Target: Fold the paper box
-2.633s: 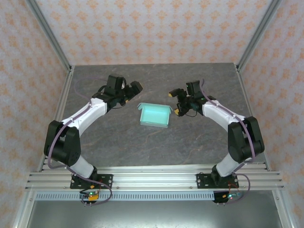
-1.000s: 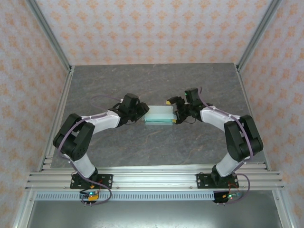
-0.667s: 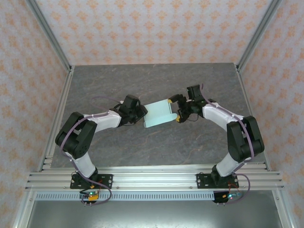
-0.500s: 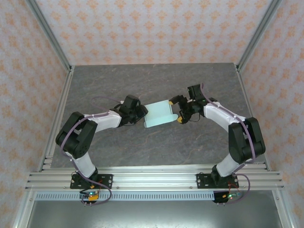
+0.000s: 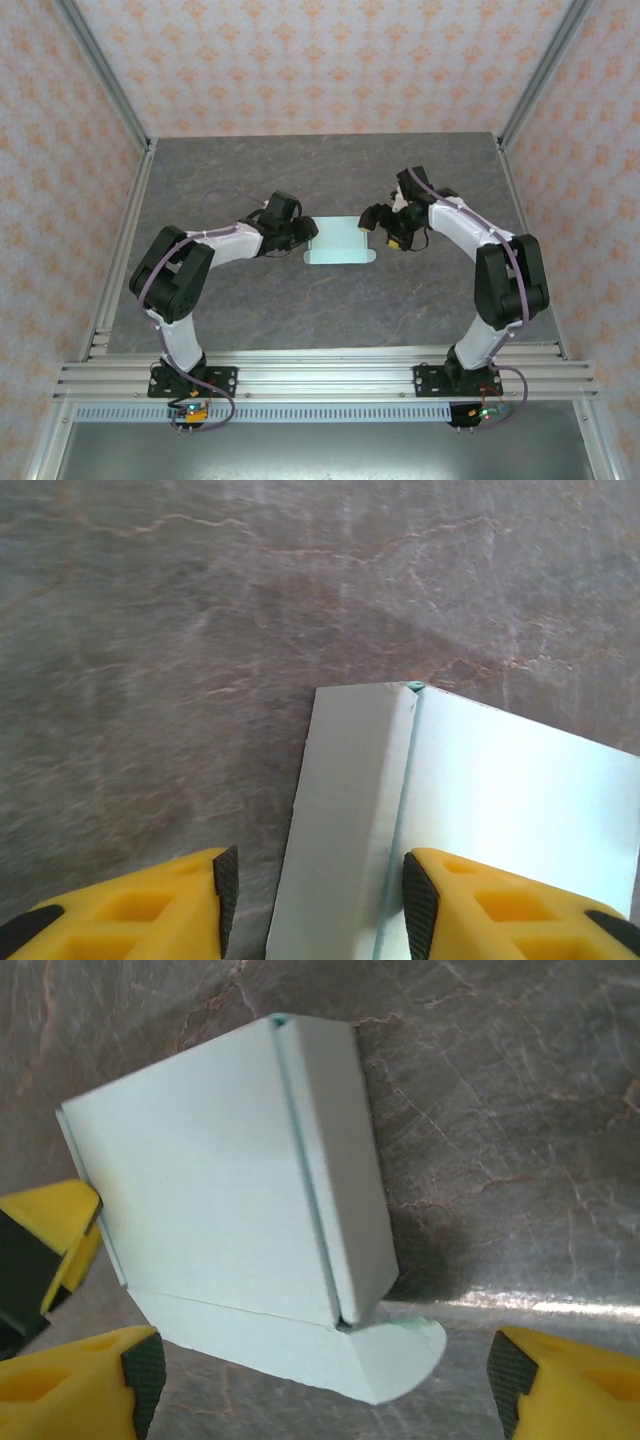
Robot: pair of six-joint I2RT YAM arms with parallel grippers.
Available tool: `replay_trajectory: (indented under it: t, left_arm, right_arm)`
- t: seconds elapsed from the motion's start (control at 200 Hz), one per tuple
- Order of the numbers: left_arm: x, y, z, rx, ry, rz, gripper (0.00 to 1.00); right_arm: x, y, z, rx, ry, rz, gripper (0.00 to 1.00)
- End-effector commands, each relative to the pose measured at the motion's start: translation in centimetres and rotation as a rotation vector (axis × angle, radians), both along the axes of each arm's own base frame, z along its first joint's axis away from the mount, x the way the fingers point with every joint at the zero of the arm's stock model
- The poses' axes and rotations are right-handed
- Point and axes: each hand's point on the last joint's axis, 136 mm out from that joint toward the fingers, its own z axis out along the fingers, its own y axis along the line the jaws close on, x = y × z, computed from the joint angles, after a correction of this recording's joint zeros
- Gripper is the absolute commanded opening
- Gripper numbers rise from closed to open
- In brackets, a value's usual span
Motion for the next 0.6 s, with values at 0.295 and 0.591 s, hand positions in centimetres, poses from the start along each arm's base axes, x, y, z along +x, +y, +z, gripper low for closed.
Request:
replay_trajectory:
  t: [0.295,0.591]
  left_arm:
    - [-2.6,1.6,-7.0,-0.105,0.148,-0.134,0.38]
    - [-3.3,3.0,-8.4,-0.074,0.207,-0.133,0.30]
  right_arm:
    - [-0.1,1.4,-2.1,0.070,0.004,0.166,0.99]
    - [0.5,2.5,-1.8,0.163,-0.064,0.144,0.99]
